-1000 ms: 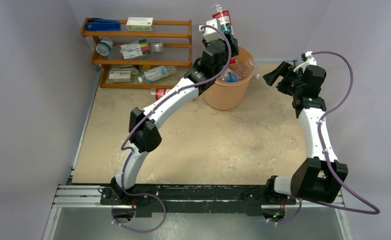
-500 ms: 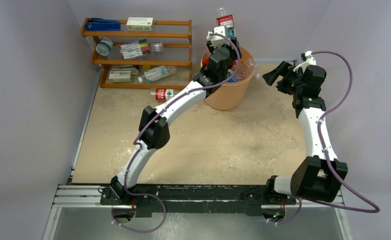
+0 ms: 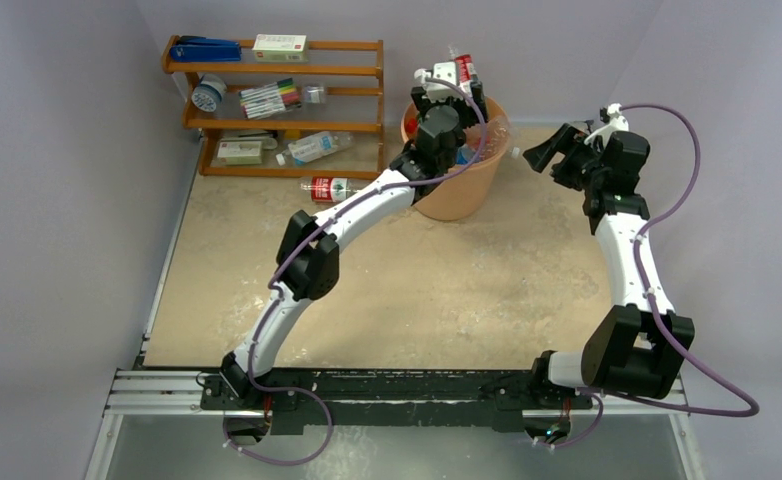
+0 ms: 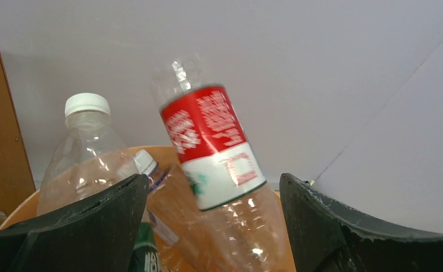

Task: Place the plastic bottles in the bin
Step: Place the plastic bottle in the trash bin.

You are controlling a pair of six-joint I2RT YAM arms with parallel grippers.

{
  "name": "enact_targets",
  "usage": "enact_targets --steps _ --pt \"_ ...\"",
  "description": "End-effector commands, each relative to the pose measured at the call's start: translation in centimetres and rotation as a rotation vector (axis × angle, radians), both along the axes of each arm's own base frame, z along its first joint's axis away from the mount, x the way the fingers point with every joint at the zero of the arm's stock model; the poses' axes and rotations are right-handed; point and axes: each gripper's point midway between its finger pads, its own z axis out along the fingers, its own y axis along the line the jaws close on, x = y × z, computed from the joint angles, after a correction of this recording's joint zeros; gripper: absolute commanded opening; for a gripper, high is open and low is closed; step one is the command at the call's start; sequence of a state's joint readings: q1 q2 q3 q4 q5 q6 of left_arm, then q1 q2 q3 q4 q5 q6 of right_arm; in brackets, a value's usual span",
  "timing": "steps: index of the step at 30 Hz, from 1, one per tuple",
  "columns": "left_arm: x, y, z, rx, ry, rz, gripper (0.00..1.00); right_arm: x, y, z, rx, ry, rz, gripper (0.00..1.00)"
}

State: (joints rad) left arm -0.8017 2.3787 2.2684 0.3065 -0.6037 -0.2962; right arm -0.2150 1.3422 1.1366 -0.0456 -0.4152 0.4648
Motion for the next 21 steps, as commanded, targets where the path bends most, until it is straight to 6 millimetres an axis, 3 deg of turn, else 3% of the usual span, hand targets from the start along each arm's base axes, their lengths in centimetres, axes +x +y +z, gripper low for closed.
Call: enact_targets --steps 1,9,17,21 --pt "-1.5 0.6 1.0 0.015 -0.007 0.002 0.86 0.6 -0.1 0.9 0.001 -0.047 0.019 0.87" --pt "-2.7 1.9 2.5 -0.031 -0.006 0.004 0.86 0.8 -0.5 1.2 -0.002 -0.049 0.012 0.87" --pt "-6.1 3.8 7.9 -0.108 0.024 -0.066 0.86 1.1 -1.5 1.6 -0.012 -0.049 -0.016 0.87" --pt "-8.7 5.9 10.6 -0.141 0.046 -0.090 0.86 1.5 -2.8 1.2 -0.005 -0.039 -0.047 0.87"
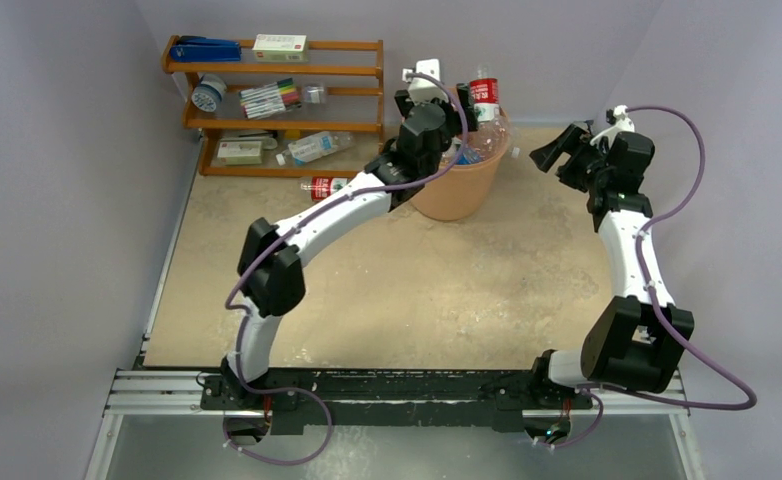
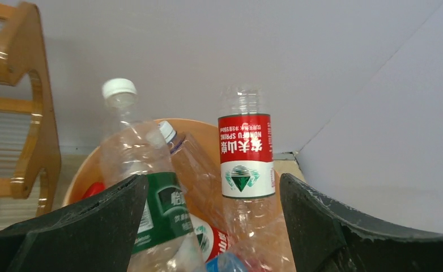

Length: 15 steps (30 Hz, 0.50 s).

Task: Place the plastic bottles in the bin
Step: Place the plastic bottle in the trash bin, then pick up the plastic bottle at the center of the board.

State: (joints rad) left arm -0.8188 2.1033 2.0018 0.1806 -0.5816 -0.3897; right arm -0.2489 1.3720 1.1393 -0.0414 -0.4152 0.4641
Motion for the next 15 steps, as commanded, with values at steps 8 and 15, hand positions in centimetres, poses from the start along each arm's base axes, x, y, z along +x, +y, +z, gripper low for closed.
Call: enact_targets --steps 8,15 --pt "-8.9 8.8 8.9 -0.119 0.066 -0.018 0.88 5.3 -4.1 -1.1 0.075 -0.022 -0.065 0.86" --pt "-13.9 15.7 3.7 -0.120 0.172 0.078 0.88 11.0 -4.0 -3.9 0.224 -0.022 0.005 0.82"
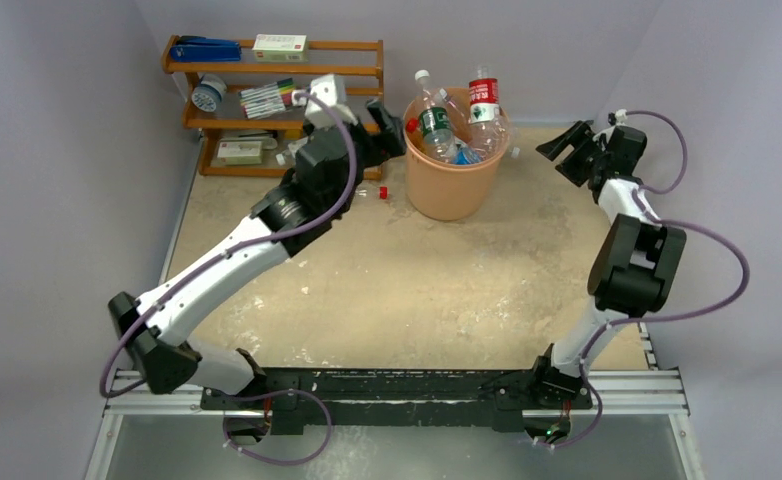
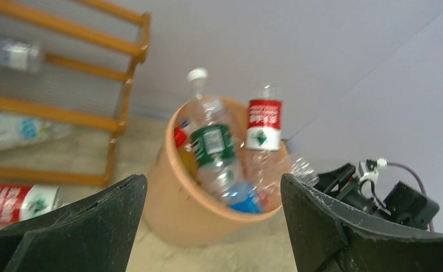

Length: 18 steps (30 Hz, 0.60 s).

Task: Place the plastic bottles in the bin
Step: Pick up the plastic bottle at the center of the board.

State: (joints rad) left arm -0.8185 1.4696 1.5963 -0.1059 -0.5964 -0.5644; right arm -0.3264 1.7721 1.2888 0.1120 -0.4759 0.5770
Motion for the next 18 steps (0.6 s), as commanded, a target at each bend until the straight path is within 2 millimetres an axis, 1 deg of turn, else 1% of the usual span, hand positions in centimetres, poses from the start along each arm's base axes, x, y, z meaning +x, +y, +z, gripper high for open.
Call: enact_targets --steps 1,3,6,8,10,14,18 --pt "-2.3 4.0 -5.1 0.006 0.107 0.077 0.88 4.1 0.4 3.3 0.084 -0.132 0.063 0.81" --pt "-3.3 5.4 -6.6 0.004 0.129 0.099 0.88 5.3 0.4 2.1 0.125 -0.120 0.071 0.80" --pt "-4.3 6.5 -8.5 -0.002 0.161 0.106 0.88 6.9 0.6 -0.3 0.217 -0.111 0.070 0.79" --pt "-4.8 6.6 -9.5 -0.001 0.179 0.095 0.88 8.1 0.4 -1.3 0.254 -0.138 0.054 0.79" --pt "-5.1 6.8 -10.5 0.006 0.200 0.093 0.88 8.8 0.6 -3.0 0.296 -0.117 0.054 0.78" --pt "-5.5 6.9 -12.3 0.013 0.237 0.091 0.88 9.6 0.7 -5.9 0.342 -0.087 0.031 0.77" --pt "-5.6 6.8 -13.6 0.011 0.256 0.088 0.88 10.3 1.6 -7.8 0.356 -0.056 0.031 0.78"
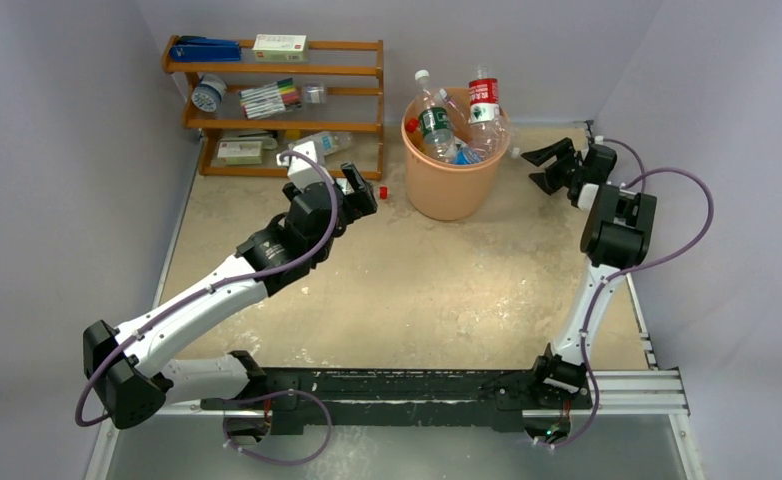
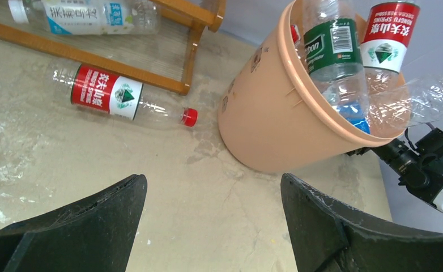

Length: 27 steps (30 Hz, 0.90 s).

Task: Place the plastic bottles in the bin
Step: Pick up the plastic bottle at the center of the board.

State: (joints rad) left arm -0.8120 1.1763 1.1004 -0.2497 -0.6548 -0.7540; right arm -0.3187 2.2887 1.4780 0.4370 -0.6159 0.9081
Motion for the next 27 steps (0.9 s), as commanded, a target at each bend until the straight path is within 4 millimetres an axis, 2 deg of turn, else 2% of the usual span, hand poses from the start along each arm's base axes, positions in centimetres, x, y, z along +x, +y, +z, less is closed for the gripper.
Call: enact_targets --steps 1,12,23,27 --pt "-0.2 0.1 0.2 -0.057 -0.006 0.009 0.88 2.5 1.0 3.4 0.005 -0.117 0.011 0.78" --pt "-0.2 0.3 -0.1 -0.043 0.008 0.021 0.88 4.1 3.0 0.0 0.078 -0.079 -0.001 0.76" --pt "-0.1 0.7 -0.8 -0.017 0.022 0.036 0.88 4.7 3.5 -1.5 0.142 -0.069 -0.042 0.60" --pt "0.0 0.8 -1.0 -0.013 0.025 0.040 0.88 5.1 3.4 -1.2 0.196 -0.095 -0.065 0.57"
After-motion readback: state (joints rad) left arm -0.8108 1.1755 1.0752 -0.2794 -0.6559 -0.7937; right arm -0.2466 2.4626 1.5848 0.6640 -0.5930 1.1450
